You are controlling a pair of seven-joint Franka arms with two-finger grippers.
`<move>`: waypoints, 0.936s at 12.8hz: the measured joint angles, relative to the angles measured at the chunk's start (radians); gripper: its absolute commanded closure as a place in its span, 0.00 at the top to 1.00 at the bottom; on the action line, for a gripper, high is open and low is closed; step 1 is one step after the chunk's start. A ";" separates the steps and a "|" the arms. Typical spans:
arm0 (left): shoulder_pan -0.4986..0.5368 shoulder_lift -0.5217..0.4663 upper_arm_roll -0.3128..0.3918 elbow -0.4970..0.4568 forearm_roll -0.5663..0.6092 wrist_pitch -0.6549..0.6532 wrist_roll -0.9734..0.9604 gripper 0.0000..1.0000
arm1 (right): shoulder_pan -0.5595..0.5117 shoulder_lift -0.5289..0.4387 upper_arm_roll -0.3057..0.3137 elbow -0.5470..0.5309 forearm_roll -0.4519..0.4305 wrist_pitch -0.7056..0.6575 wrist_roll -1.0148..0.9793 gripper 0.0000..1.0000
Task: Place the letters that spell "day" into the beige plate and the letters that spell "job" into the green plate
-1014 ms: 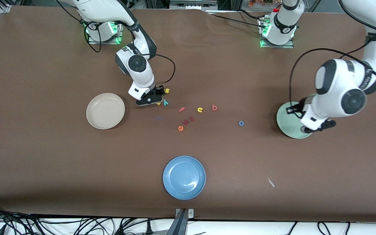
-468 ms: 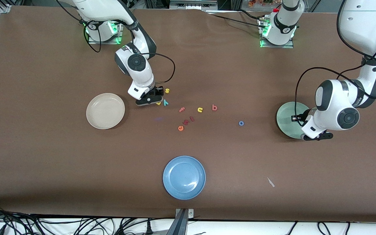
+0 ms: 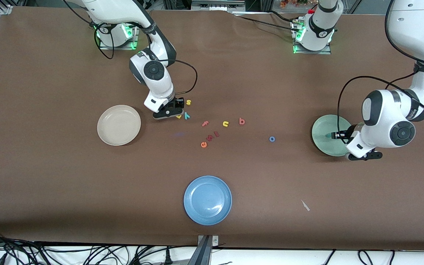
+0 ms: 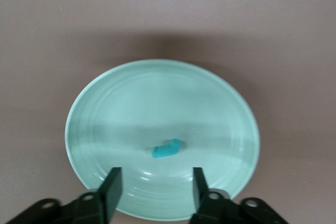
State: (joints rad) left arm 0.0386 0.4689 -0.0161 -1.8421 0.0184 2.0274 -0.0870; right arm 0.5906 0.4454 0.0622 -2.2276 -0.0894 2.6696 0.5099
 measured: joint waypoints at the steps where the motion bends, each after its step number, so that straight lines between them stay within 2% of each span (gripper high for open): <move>1: -0.001 -0.016 -0.031 0.009 -0.016 -0.011 -0.050 1.00 | 0.000 -0.005 -0.002 0.000 0.000 0.000 -0.004 0.32; 4: -0.008 -0.051 -0.174 0.014 -0.039 -0.022 -0.306 1.00 | -0.001 -0.028 -0.023 0.019 0.000 -0.063 -0.031 0.32; 6: -0.034 -0.039 -0.249 0.006 -0.039 0.040 -0.498 0.98 | -0.002 -0.048 -0.039 0.069 0.000 -0.181 -0.065 0.32; 9: -0.113 0.047 -0.264 -0.009 -0.039 0.208 -0.661 0.99 | -0.002 -0.089 -0.104 0.157 0.002 -0.371 -0.193 0.32; 12: -0.108 0.102 -0.256 -0.009 -0.035 0.251 -0.671 0.99 | -0.006 -0.138 -0.218 0.181 0.030 -0.475 -0.394 0.32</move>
State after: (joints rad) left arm -0.0691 0.5707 -0.2720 -1.8513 -0.0167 2.2784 -0.7584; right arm 0.5848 0.3069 -0.1561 -2.0469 -0.0589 2.1947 0.1161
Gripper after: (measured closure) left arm 0.009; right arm 0.612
